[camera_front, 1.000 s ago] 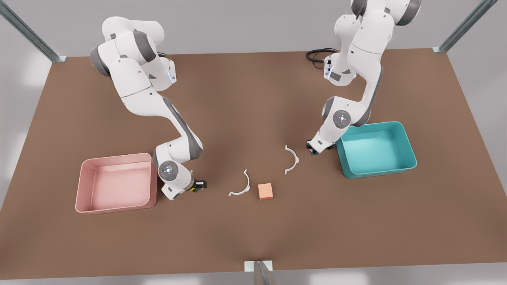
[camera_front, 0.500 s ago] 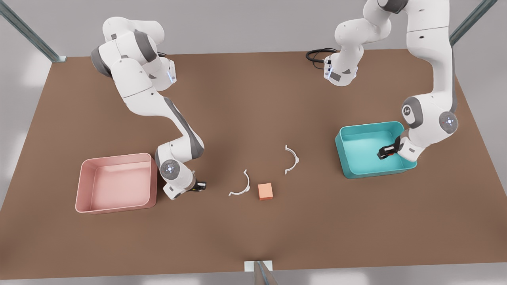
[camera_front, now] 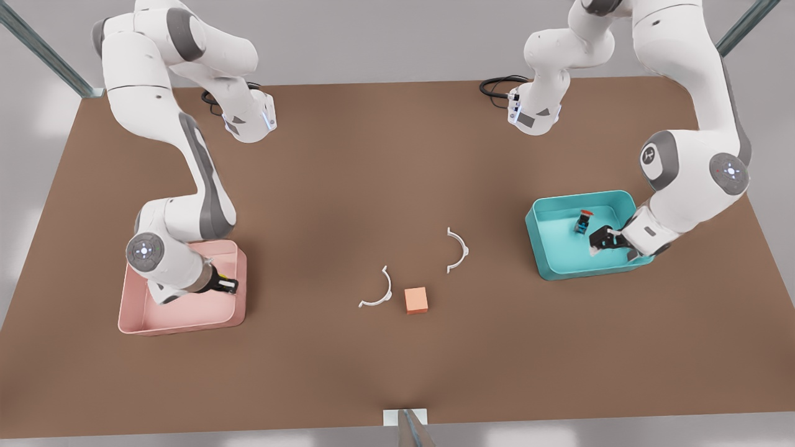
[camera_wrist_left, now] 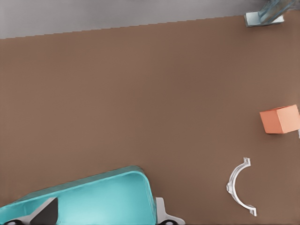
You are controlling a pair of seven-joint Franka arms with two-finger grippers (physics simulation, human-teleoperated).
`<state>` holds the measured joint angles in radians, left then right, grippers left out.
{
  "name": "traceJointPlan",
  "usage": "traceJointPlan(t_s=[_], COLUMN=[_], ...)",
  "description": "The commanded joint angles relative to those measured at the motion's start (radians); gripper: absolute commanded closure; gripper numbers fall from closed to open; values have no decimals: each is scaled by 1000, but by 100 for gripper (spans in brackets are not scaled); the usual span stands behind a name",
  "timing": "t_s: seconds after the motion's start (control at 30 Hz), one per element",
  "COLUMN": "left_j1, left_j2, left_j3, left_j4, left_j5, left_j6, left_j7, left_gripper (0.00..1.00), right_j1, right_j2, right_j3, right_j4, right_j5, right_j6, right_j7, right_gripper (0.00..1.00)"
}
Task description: Place the red button in the blue storage box with the left arm, and place the yellow button in the pink storage box with the right arm
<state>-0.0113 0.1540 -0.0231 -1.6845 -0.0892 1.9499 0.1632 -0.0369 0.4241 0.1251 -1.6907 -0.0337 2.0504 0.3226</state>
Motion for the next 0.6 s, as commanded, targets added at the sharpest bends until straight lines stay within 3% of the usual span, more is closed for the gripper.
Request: traceJointPlan(t_s=[0.0, 0.17, 0.2, 0.23, 0.27, 0.37, 0.47, 0.57], left_j1=[-6, -7, -6, -6, -7, -7, -19, -19], left_j2=[-51, -40, -39, -37, -37, -37, -37, -37], left_j3=[0, -1, -1, -1, -1, -1, 0, 0], left_j4=[22, 52, 52, 52, 52, 52, 52, 52], left_j5=[81, 88, 88, 88, 88, 88, 88, 88], left_j6=[-171, -172, -172, -172, -172, -172, -174, -174], left_j7=[-169, -174, -174, -174, -174, -174, -174, -174], left_gripper=[0, 0, 0, 0, 0, 0, 0, 0], right_j1=[-43, -153, -156, -169, -169, -175, -147, -144], right_j2=[-19, -7, -2, 12, 15, 36, 25, -126], right_j3=[1, 1, -1, -1, -1, -2, 2, 45], right_j4=[-43, -142, -150, -150, -149, -55, 178, 267], right_j5=[-3, -3, -2, -2, -2, 0, -3, -3], right_j6=[-92, -56, -64, -70, -72, -72, -85, -280], right_j7=[-316, -410, -409, -405, -409, -432, -447, -396], right_gripper=[50, 50, 39, 15, 0, 0, 0, 0])
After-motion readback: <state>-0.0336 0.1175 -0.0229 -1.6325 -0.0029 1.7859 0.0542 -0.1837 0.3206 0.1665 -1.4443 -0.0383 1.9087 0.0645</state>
